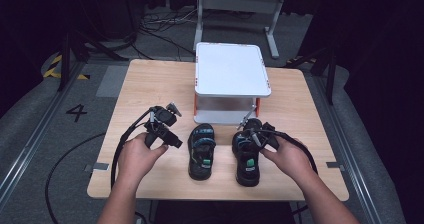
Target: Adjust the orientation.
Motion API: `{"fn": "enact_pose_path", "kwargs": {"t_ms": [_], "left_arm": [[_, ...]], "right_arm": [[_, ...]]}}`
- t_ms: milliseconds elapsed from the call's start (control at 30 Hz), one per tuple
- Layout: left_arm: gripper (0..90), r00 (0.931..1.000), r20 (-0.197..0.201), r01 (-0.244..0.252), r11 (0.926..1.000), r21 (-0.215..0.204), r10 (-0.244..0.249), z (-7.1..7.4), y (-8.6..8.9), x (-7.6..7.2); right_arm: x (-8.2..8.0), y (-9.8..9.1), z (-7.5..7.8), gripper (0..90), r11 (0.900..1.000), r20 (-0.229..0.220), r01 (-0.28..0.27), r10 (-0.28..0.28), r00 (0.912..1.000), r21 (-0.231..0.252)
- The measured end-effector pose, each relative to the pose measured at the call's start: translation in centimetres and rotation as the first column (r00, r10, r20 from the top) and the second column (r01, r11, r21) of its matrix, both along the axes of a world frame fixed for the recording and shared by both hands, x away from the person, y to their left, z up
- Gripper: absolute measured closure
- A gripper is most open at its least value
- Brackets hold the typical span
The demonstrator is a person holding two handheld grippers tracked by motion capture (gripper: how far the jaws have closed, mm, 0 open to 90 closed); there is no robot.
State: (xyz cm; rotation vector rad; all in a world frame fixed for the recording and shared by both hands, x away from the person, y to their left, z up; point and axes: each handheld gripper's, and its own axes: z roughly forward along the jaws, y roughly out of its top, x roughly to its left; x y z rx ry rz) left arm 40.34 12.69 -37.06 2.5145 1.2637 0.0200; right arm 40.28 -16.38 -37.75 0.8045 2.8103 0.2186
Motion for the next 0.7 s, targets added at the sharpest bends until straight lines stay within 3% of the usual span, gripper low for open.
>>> {"fn": "enact_pose_path", "kwargs": {"t_ms": [133, 300, 433, 700], "left_arm": [[41.3, 1.0, -0.002, -0.006, 0.9999, -0.015, 0.006, 0.1, 0.1, 0.0], [41.4, 0.9999, -0.004, -0.012, 0.9997, -0.019, 0.012, 0.1, 0.2, -0.1], [41.4, 1.0, -0.003, -0.008, 0.9998, -0.021, 0.008, 0.2, 0.5, -0.1], [41.3, 1.0, -0.002, -0.009, 0.9996, -0.027, 0.009, 0.3, 0.5, -0.2]], "right_arm": [[0.4, 2.0, 0.3, 73.8, 0.9994, 0.064, -0.034, 0.034, 0.9974, -0.011], [0.6, 3.8, 0.1, 73.8, 0.9987, 0.088, -0.051, 0.051, 0.9948, -0.002], [0.3, 5.8, -0.5, 73.2, 0.9947, 0.04, -0.095, 0.093, 0.9949, 0.041], [0.9, 5.2, -1.0, 72.2, 0.9956, 0.027, -0.08, 0.079, 0.9965, 0.049]]}}
